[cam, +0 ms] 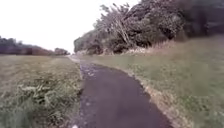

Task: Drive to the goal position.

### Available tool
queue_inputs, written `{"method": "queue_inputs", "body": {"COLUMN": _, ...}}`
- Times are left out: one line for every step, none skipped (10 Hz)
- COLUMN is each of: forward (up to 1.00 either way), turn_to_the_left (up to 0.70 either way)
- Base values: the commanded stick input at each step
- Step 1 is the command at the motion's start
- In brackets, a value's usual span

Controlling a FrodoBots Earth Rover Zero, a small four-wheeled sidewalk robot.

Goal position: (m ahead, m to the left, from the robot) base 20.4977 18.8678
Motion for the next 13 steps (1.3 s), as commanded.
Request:
{"method": "queue_inputs", "body": {"forward": 0.99, "turn_to_the_left": 0.00}}
{"method": "queue_inputs", "body": {"forward": 0.99, "turn_to_the_left": 0.00}}
{"method": "queue_inputs", "body": {"forward": 0.99, "turn_to_the_left": 0.00}}
{"method": "queue_inputs", "body": {"forward": 0.99, "turn_to_the_left": 0.00}}
{"method": "queue_inputs", "body": {"forward": 0.99, "turn_to_the_left": 0.00}}
{"method": "queue_inputs", "body": {"forward": 0.99, "turn_to_the_left": 0.00}}
{"method": "queue_inputs", "body": {"forward": 0.99, "turn_to_the_left": 0.00}}
{"method": "queue_inputs", "body": {"forward": 0.99, "turn_to_the_left": 0.00}}
{"method": "queue_inputs", "body": {"forward": 0.99, "turn_to_the_left": 0.02}}
{"method": "queue_inputs", "body": {"forward": 0.99, "turn_to_the_left": 0.05}}
{"method": "queue_inputs", "body": {"forward": 0.99, "turn_to_the_left": 0.06}}
{"method": "queue_inputs", "body": {"forward": 0.99, "turn_to_the_left": 0.06}}
{"method": "queue_inputs", "body": {"forward": 0.99, "turn_to_the_left": 0.08}}
